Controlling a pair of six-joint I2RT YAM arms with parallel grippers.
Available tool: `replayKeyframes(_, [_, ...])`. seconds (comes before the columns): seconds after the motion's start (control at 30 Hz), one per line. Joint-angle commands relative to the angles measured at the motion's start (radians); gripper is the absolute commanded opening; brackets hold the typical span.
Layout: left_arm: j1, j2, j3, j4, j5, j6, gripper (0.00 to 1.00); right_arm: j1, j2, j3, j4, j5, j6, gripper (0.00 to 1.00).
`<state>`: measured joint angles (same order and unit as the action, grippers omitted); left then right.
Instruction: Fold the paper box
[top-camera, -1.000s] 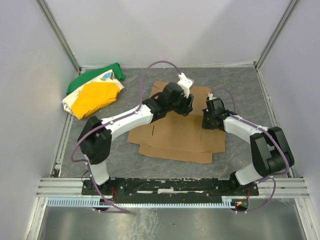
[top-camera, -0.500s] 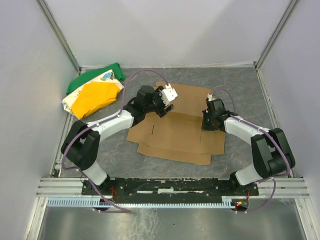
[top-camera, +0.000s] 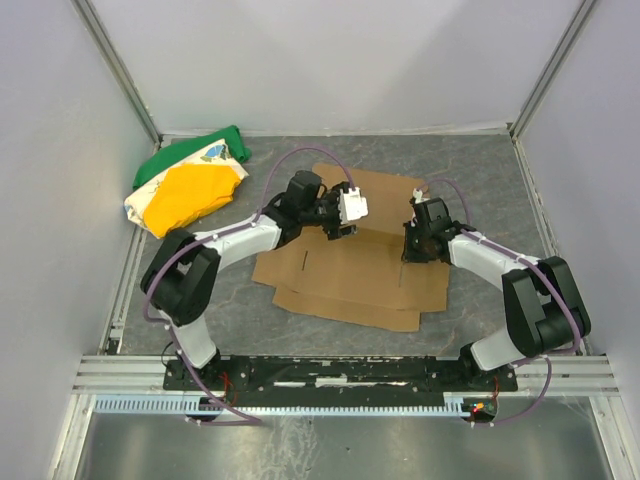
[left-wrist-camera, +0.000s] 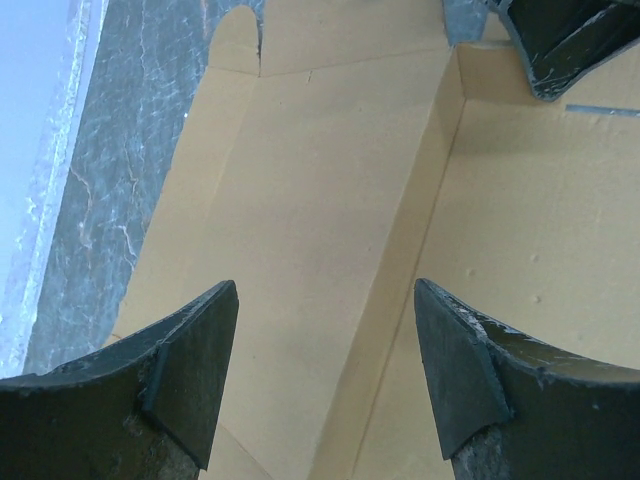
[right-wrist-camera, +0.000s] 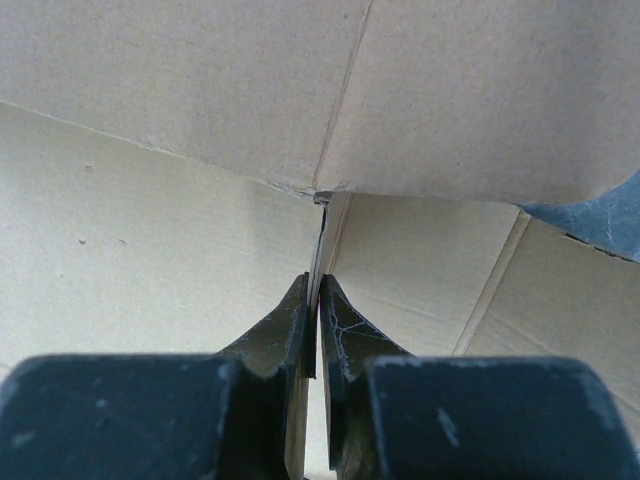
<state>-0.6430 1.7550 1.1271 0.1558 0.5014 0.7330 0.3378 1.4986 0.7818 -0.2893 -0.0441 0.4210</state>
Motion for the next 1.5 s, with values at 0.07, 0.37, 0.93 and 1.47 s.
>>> replayKeyframes(0.07, [-0.001,0.076,0.12,-0.046,0.03,0.155,0.78,0.004,-0.009,-0.002,-0.024,-0.043,-0.007,0.14])
replayKeyframes(0.37, [-0.017,0.149,0.126,-0.117,0.027,0.207,0.77,0.003,-0.009,0.005,-0.025,-0.048,-0.012,0.14])
replayKeyframes(0.93, [-0.057,0.206,0.079,-0.106,-0.032,0.233,0.67,0.003,0.008,0.017,-0.023,-0.066,-0.015,0.14])
replayKeyframes(1.47, [-0.078,0.182,0.04,-0.056,-0.203,0.122,0.07,0.004,-0.037,0.061,-0.097,-0.02,-0.011,0.35])
